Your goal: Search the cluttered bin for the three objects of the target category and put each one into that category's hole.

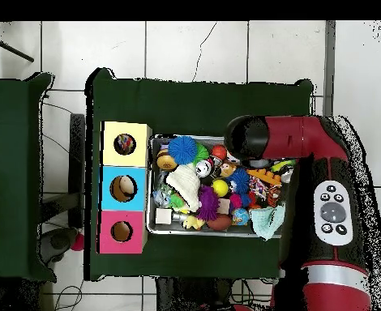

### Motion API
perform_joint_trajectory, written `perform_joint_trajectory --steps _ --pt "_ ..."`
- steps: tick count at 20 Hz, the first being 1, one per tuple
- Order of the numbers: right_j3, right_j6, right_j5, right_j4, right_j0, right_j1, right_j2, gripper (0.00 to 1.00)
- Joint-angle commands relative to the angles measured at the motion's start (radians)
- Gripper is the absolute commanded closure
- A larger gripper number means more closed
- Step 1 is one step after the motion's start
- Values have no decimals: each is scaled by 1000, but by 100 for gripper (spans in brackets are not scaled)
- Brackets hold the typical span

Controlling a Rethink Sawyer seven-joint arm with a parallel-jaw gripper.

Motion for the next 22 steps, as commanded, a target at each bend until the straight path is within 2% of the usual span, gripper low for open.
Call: perform_joint_trajectory --steps 1,2,10,16,20,22 --pt "76 -253 -4 -56 -35 53 91 0" --pt "87 -217 10 -38 -36 59 87 0" --pt "135 -133 141 80 -49 73 109 0" --pt "141 -48 230 174 -46 80 106 0" --pt "178 -9 242 246 -51 70 110 0" --pt "182 -22 234 248 -48 71 106 0"
